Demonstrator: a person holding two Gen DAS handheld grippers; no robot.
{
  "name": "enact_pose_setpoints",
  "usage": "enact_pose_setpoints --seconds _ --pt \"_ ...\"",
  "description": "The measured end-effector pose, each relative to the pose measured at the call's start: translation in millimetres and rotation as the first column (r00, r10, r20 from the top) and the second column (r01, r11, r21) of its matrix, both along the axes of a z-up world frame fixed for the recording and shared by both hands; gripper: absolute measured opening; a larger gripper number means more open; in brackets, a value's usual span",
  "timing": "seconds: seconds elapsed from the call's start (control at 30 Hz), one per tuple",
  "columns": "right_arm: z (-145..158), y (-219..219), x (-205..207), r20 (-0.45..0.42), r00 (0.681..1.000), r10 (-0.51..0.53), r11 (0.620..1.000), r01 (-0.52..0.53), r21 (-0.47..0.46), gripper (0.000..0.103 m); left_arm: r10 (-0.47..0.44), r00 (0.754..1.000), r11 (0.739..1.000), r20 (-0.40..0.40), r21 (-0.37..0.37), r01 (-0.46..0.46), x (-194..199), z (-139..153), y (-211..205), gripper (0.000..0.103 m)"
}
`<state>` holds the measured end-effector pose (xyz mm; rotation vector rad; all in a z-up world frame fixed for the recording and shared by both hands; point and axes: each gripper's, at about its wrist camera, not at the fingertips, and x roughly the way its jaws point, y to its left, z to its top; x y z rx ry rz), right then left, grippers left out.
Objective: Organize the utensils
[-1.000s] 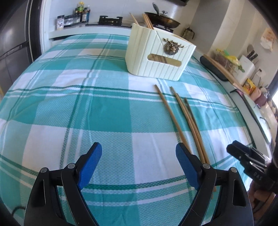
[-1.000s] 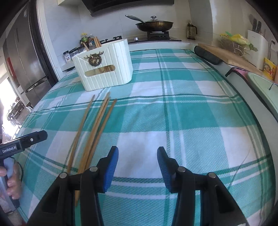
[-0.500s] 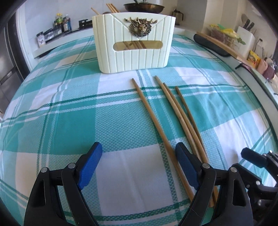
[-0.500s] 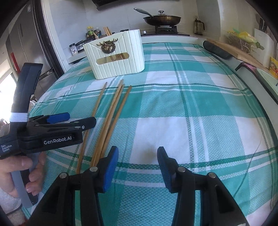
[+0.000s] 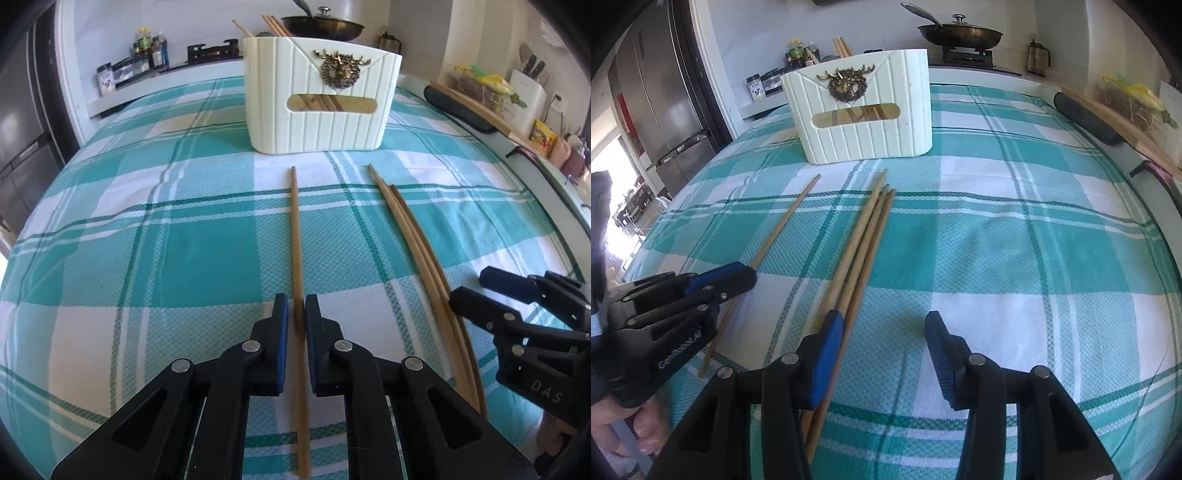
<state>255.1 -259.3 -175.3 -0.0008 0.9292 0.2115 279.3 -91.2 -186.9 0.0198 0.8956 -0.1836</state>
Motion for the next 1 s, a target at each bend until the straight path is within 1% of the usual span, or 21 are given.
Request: enact_pose_setpoints --seconds 0.07,0.13,0.2,0.27,0.3,0.37,0.4,0.47,0.53,0.6,0.67,0.73,0.8,0.87,0.9,0.93,0.97,1.0 --pt "0.4 1.9 1.1 0.013 1.0 -0.016 0.999 0.017 -0.039 0.047 0.012 1.0 1.0 -0.003 -0.009 -0.012 -1.2 -0.9 7.3 0.009" --pt "0.4 -0.7 2.5 0.006 1.0 -0.017 1.0 0.017 -0.02 0.047 0.014 1.0 1.0 -0.001 -0.008 -0.014 -2.3 -1.3 9.8 0.009" --pt "2.3 -0.4 2.2 -0.001 1.0 -0.023 0.999 0.023 -0.034 0.047 0.015 1.0 1.0 0.006 0.006 -0.015 -3.5 -1.7 8.2 0.009" --pt "2.5 4.4 2.4 -0.005 1.0 -0.001 0.999 0.001 -0.045 0.047 0.015 1.0 0.999 0.014 0.032 -0.015 -4.5 -1.8 4.6 0.009" --pt "1.2 9.2 2.8 -0.017 1.0 0.016 0.998 -0.017 -0.061 0.046 0.014 1.0 0.999 0.017 0.043 -0.015 -4.5 -2.0 2.8 0.009" --pt "-0.3 18.8 3.1 -0.005 0.999 0.048 0.991 -0.048 -0.123 0.042 0.014 1.0 0.999 0.018 0.047 -0.015 -5.5 -1.7 3.6 0.009" --pt "-0.6 21.8 2.9 -0.001 0.998 0.058 0.989 -0.057 -0.138 0.04 0.014 1.0 0.999 0.017 0.044 -0.015 -5.9 -1.7 3.7 0.009" --pt "0.4 22.2 5.0 -0.004 0.998 0.058 0.987 -0.058 -0.149 0.032 0.023 1.0 0.998 0.015 0.052 -0.024 -6.4 -1.5 5.0 0.011" --pt "2.0 16.3 7.3 -0.005 1.0 0.022 0.985 -0.023 -0.172 0.007 0.041 0.999 0.998 0.011 0.052 -0.041 -8.5 -1.5 10.3 0.008" --pt "2.4 4.0 6.3 -0.009 1.0 -0.017 0.985 0.015 -0.17 0.008 0.054 0.999 0.998 0.007 0.043 -0.054 -11.5 -1.4 16.6 0.006" --pt "2.4 -10.3 2.8 -0.007 0.999 -0.053 0.984 0.051 -0.171 0.008 0.075 0.997 0.996 0.003 0.047 -0.075 -16.0 -1.4 24.7 0.006" --pt "2.6 -24.8 -3.6 -0.005 0.996 -0.086 0.982 0.084 -0.171 0.008 0.093 0.996 0.995 -0.008 0.036 -0.093 -21.2 -1.3 34.9 0.006" --pt "3.2 -38.4 -11.2 -0.002 0.993 -0.115 0.978 0.113 -0.174 0.009 0.093 0.995 0.996 -0.028 0.02 -0.092 -26.3 -0.2 42.5 0.006" --pt "5.5 -49.2 -19.8 0.01 0.992 -0.123 0.983 0.123 -0.139 0.012 0.076 0.996 0.997 -0.039 0.015 -0.076 -29.0 -0.1 44.3 0.008" --pt "6.4 -54.2 -23.8 0.017 0.993 -0.119 0.987 0.121 -0.11 0.025 0.063 0.997 0.998 -0.04 0.012 -0.063 -29.6 -0.1 44.4 0.02" --pt "6.7 -57.7 -26.7 0.024 0.993 -0.115 0.99 0.116 -0.082 0.05 0.047 0.998 0.999 -0.039 0.007 -0.047 -29.9 -0.4 43.8 0.046" --pt "6.9 -60.1 -30.0 0.034 0.993 -0.11 0.992 0.112 -0.058 0.058 0.039 0.999 0.999 -0.038 0.007 -0.038 -29.8 -1.0 42.9 0.061" --pt "6.8 -62.0 -32.3 0.045 0.993 -0.107 0.993 0.109 -0.044 0.061 0.041 0.999 0.999 -0.032 0.014 -0.04 -29.1 -1.8 41.9 0.079"
